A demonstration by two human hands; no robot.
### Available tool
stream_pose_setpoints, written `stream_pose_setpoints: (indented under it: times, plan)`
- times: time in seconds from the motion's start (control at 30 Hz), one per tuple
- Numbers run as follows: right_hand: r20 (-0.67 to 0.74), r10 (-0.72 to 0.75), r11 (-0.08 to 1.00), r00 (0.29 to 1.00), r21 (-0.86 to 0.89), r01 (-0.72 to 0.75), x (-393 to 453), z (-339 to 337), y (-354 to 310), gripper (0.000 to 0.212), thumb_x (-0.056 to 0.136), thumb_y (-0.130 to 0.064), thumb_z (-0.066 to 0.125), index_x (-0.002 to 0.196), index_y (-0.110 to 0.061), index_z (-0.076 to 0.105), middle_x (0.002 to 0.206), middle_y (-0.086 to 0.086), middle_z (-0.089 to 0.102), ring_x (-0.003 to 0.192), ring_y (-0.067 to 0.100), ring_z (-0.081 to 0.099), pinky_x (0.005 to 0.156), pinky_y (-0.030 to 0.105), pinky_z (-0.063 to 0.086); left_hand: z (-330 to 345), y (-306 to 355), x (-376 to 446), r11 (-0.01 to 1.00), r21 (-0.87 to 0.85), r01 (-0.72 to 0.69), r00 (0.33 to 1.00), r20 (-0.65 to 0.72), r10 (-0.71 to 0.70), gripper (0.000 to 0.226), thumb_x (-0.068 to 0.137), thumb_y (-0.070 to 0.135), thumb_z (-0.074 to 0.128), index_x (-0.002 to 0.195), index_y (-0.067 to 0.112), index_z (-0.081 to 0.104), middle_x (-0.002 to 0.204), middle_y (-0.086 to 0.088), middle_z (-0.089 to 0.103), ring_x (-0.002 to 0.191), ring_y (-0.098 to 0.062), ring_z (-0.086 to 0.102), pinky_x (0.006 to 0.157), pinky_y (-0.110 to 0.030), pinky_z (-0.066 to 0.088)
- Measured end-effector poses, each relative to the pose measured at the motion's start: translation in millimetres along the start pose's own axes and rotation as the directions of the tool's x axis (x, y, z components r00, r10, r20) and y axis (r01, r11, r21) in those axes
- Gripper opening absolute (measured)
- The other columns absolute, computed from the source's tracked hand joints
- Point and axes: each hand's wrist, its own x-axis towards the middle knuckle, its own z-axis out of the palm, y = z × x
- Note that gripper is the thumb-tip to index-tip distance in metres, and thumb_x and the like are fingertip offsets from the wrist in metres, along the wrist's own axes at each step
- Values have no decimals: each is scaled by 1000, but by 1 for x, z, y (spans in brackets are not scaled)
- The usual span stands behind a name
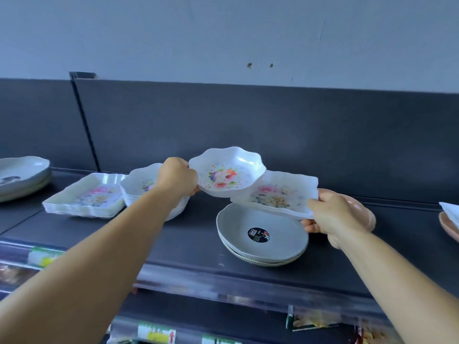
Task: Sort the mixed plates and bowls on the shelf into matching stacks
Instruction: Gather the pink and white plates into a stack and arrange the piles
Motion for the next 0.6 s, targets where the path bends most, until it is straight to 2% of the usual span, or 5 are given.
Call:
stream_pose_setpoints:
  times: [0.13,0.3,0.37,0.5,0.6]
  plan:
    - [-4,-10,1000,1000,-2,10,-5,22,-10,22,96,-8,40,107,-3,58,74,14,63,54,23,61,50,32,51,-34,-21,14,999,23,23,998,-50,-22,25,73,-7,33,71,8,53,63,-13,57,65,-25,49,59,-29,36]
    - [-16,-10,1000,1000,9,10,-11,47,-21,21,97,-11,42,104,-2,59,69,15,63,52,24,60,52,33,53,-70,-49,40,989,133,59,990,-137,-41,21,69,-8,36,62,11,35,70,-13,53,65,-22,44,54,-25,30]
    - [-21,-5,1000,1000,1,5,-13,56,-25,22,96,-12,42,104,-2,59,68,16,63,51,24,59,53,33,53,-82,-59,50,980,185,77,986,-162,-47,21,71,-10,39,63,10,36,66,-13,53,60,-23,43,52,-23,29]
    - [-27,-10,1000,1000,6,10,-19,73,-33,23,96,-9,41,104,2,60,69,16,62,53,25,57,52,32,51,-95,-79,67,963,254,87,986,-161,-47,16,73,-8,40,73,7,45,74,-14,57,66,-25,43,51,-25,30]
    - [-42,-17,1000,999,10,17,-25,84,-38,23,96,-8,41,104,3,60,68,15,61,52,24,57,50,31,50,-98,-90,78,955,285,86,987,-152,-44,13,76,-7,41,74,5,44,72,-13,57,63,-27,43,48,-23,29]
